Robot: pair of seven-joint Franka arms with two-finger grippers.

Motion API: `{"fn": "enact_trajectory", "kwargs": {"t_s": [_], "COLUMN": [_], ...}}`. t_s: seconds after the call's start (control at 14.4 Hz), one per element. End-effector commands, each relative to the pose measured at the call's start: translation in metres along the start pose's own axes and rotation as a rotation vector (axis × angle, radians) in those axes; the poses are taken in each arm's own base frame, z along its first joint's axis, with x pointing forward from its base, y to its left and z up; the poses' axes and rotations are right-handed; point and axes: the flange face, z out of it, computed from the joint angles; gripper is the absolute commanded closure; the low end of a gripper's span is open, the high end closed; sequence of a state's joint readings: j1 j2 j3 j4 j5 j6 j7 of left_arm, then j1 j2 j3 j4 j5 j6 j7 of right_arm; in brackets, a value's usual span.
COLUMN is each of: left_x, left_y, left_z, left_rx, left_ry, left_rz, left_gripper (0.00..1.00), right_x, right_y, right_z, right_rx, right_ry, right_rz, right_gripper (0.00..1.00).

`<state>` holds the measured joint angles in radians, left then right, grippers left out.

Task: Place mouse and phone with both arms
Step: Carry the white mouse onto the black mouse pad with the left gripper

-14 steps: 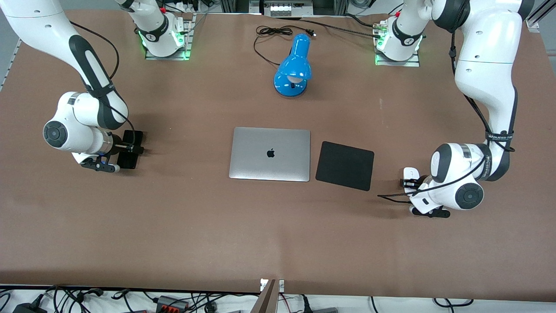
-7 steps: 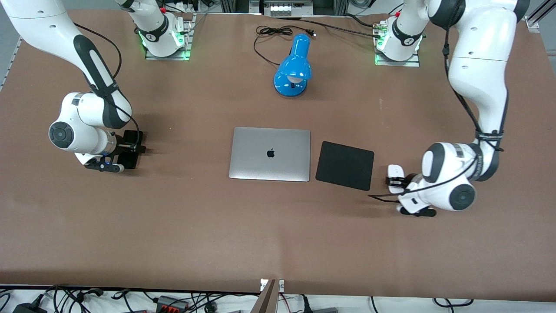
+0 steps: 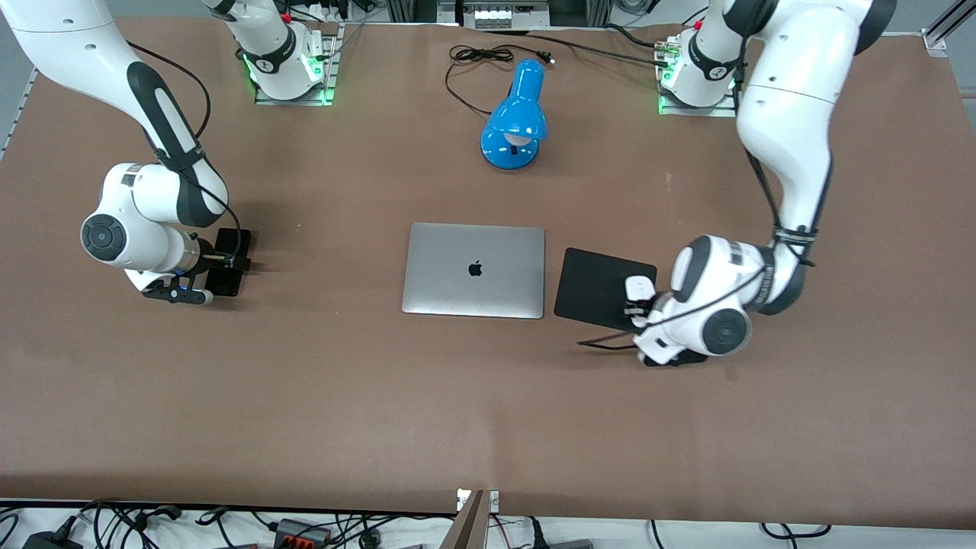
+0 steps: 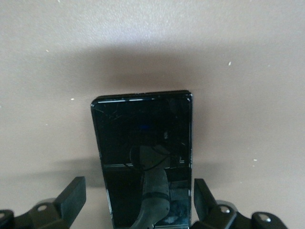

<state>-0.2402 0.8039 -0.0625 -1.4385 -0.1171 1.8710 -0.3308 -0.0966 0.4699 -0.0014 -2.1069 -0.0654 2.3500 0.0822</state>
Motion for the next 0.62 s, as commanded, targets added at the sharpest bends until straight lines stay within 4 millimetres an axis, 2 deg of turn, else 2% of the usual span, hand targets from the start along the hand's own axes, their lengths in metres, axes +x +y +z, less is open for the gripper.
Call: {"fn": "enact_trajectory", "kwargs": {"t_s": [0.0, 0.42, 0.55], "left_x": [-0.011, -0.02, -0.021], "left_y": [0.007, 0.039, 0.043], "left_z": [-0.011, -0.004, 0.004], "left_rx": [0.008, 0.014, 0.024], "left_ry": [-0.02, 0.009, 0.008], "left_rz": [0.004, 0.056, 0.063], "left_gripper": [0.5, 0.49, 0.44], "right_x": [0.004, 0.004, 0.003], "right_y": [0.001, 0.003, 0.002], "right_z": [0.009, 0.009, 0.01], "right_rx": [-0.011, -0.013, -0.013], "right_ry": [-0.004, -0.006, -0.01], "right_rz": [0.003, 0.002, 0.002], "right_gripper": [0.0, 0.0, 0.0]}}
